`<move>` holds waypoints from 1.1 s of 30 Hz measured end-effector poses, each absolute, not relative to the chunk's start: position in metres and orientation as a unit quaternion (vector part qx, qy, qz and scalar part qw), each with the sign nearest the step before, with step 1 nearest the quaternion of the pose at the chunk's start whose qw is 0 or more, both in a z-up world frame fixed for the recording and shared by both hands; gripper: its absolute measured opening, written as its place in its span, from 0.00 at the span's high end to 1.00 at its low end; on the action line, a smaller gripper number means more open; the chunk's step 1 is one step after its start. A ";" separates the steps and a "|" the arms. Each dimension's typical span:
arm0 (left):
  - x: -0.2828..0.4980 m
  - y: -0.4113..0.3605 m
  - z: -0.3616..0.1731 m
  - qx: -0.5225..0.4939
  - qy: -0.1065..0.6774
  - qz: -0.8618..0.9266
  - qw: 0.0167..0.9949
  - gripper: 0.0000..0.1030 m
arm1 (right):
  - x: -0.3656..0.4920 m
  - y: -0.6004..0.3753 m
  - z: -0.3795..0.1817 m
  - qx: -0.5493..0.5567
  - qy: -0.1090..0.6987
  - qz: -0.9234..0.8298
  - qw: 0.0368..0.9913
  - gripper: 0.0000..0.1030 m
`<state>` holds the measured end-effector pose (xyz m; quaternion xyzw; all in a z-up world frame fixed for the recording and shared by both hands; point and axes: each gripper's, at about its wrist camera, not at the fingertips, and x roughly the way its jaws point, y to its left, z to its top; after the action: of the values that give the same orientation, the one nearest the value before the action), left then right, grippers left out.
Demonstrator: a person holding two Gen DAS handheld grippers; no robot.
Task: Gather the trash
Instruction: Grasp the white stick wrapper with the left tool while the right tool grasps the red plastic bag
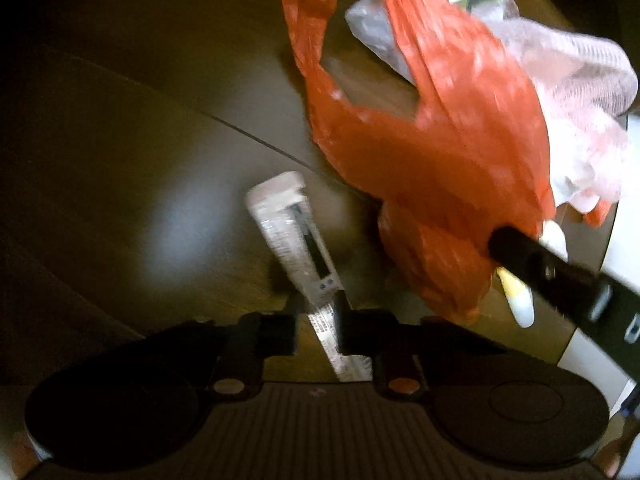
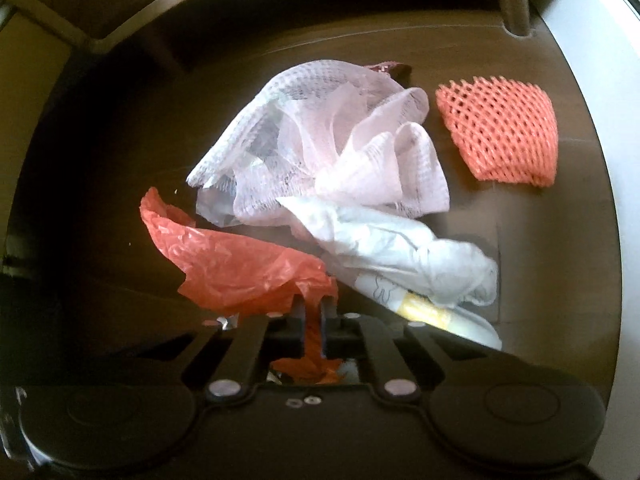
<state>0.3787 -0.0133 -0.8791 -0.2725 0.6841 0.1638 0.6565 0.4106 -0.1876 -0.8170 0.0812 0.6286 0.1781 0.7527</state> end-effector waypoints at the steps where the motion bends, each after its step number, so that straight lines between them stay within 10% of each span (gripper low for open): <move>1: 0.380 -0.010 -0.878 -0.274 0.683 0.161 0.657 0.93 | 0.409 -0.189 -0.816 0.083 0.629 0.178 0.752 0.97; 13: 0.388 0.005 -0.879 -0.288 0.699 0.143 0.639 0.95 | 0.403 -0.212 -0.783 0.082 0.611 0.205 0.760 0.98; 15: 0.388 0.001 -0.884 -0.288 0.704 0.142 0.633 0.86 | 0.406 -0.215 -0.783 0.093 0.611 0.205 0.759 0.98; 17: 0.386 -0.008 -0.886 -0.272 0.707 0.131 0.639 0.45 | 0.407 -0.217 -0.781 0.100 0.608 0.203 0.761 0.98; 19: 0.385 -0.016 -0.889 -0.266 0.703 0.134 0.646 0.25 | 0.407 -0.219 -0.777 0.109 0.606 0.200 0.762 0.98; 27: 0.370 -0.048 -0.895 -0.176 0.710 0.152 0.665 0.28 | 0.408 -0.221 -0.787 0.113 0.612 0.197 0.758 0.98; 30: 0.373 -0.056 -0.892 -0.160 0.705 0.162 0.672 0.39 | 0.407 -0.222 -0.790 0.113 0.614 0.195 0.756 0.98; 33: 0.373 -0.054 -0.885 -0.147 0.692 0.154 0.690 0.73 | 0.407 -0.221 -0.792 0.110 0.615 0.197 0.755 0.98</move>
<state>0.3733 -0.0542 -0.8852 -0.1475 0.6920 0.1540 0.6897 0.4065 -0.2207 -0.7924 0.1100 0.6154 0.1973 0.7552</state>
